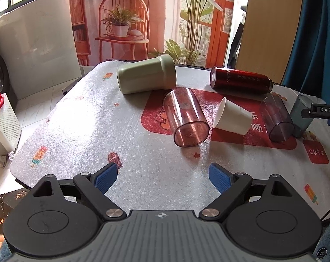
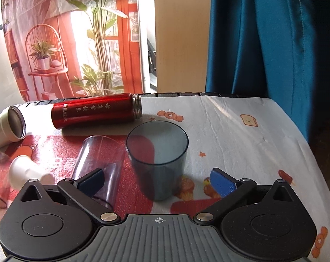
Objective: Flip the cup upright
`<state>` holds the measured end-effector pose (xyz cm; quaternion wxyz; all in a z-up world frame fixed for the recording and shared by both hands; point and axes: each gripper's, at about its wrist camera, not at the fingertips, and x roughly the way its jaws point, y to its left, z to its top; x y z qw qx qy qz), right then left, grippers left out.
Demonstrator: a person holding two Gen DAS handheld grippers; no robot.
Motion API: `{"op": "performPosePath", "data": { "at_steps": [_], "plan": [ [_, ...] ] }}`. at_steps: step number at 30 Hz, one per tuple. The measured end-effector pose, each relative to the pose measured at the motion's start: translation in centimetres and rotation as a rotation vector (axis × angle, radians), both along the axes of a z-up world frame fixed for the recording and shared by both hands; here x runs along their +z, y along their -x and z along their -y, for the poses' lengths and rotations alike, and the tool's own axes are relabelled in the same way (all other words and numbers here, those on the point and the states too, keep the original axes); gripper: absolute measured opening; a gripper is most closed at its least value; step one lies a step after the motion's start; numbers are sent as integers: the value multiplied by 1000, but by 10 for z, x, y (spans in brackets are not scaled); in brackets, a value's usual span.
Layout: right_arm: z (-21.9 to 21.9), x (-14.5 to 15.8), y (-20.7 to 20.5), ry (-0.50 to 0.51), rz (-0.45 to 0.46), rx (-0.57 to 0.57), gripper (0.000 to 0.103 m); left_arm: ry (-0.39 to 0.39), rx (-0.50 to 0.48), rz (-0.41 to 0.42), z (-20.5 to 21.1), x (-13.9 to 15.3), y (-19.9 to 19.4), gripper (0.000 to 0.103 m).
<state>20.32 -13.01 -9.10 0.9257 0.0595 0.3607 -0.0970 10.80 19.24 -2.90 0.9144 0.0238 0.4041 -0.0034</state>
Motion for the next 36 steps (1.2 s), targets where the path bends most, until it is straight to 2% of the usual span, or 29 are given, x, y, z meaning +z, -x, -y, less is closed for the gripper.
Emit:
{"op": "performPosePath", "data": {
  "at_steps": [7, 10, 17, 23, 36],
  "plan": [
    [-11, 19, 29, -28, -29, -4, 103, 3, -77, 34, 35, 23, -21, 103],
    [-15, 30, 43, -26, -36, -4, 103, -5, -108, 64, 58, 32, -25, 103],
    [-17, 52, 77, -32, -48, -11, 103, -2, -130, 70, 88, 42, -15, 103],
    [-22, 63, 111, -28, -61, 6, 103, -7, -118, 66, 87, 49, 1, 103],
    [-45, 73, 174, -37, -51, 15, 103, -79, -146, 89, 80, 71, 41, 103]
  ]
}}
